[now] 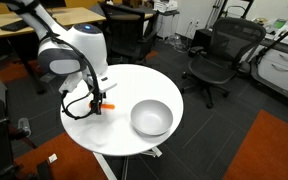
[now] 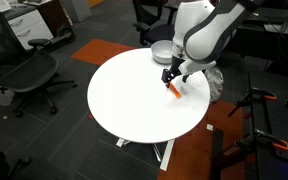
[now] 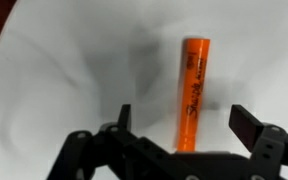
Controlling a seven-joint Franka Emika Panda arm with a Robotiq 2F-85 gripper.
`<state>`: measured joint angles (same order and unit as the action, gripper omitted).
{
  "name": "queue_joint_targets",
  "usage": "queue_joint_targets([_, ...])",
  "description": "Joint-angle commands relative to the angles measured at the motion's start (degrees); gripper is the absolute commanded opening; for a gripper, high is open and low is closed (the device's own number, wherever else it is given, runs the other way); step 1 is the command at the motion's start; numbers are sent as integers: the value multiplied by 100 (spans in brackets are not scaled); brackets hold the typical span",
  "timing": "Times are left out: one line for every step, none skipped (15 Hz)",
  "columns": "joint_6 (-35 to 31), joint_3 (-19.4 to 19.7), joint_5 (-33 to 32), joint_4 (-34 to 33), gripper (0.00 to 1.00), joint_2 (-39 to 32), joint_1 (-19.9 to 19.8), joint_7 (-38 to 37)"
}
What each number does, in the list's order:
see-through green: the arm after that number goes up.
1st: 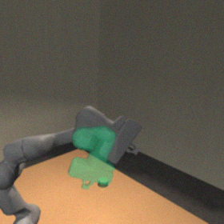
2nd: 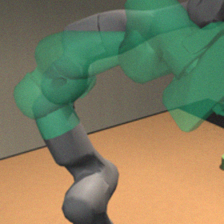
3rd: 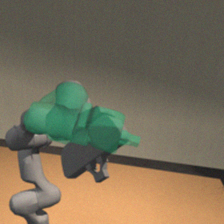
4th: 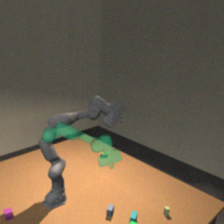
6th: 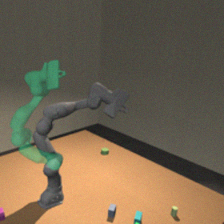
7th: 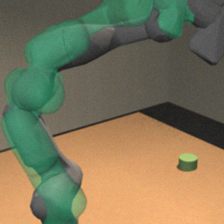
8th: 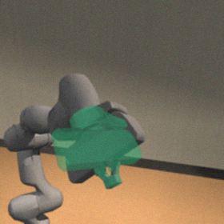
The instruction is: Put the marker in the bowl on the table
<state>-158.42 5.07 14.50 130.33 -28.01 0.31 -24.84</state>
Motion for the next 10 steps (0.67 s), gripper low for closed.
queue_joint_targets([-482, 278, -267, 894, 100, 1013, 428, -183])
queue_joint_targets([-568, 315, -337, 1058, 100, 1235, 500, -183])
queue_joint_targets([-688, 404, -467, 1217, 100, 1435, 616, -266])
queue_joint_targets([-748, 475, -623, 1352, 100, 1631, 713, -341])
queue_joint_targets([-842, 553, -797, 1491, 100, 1811, 790, -418])
queue_joint_targets([-873, 629, -1026, 1593, 100, 1980, 873, -572])
queue_joint_targets([-901, 691, -1264, 1681, 100, 2139, 918, -727])
queue_joint_targets([-904, 718, -1487, 1748, 100, 2284, 917, -854])
queue_joint_targets([-860, 721, -1707, 1782, 100, 2404, 881, -978])
queue_joint_targets([-805, 678, -1914, 1807, 100, 2531, 812, -1117])
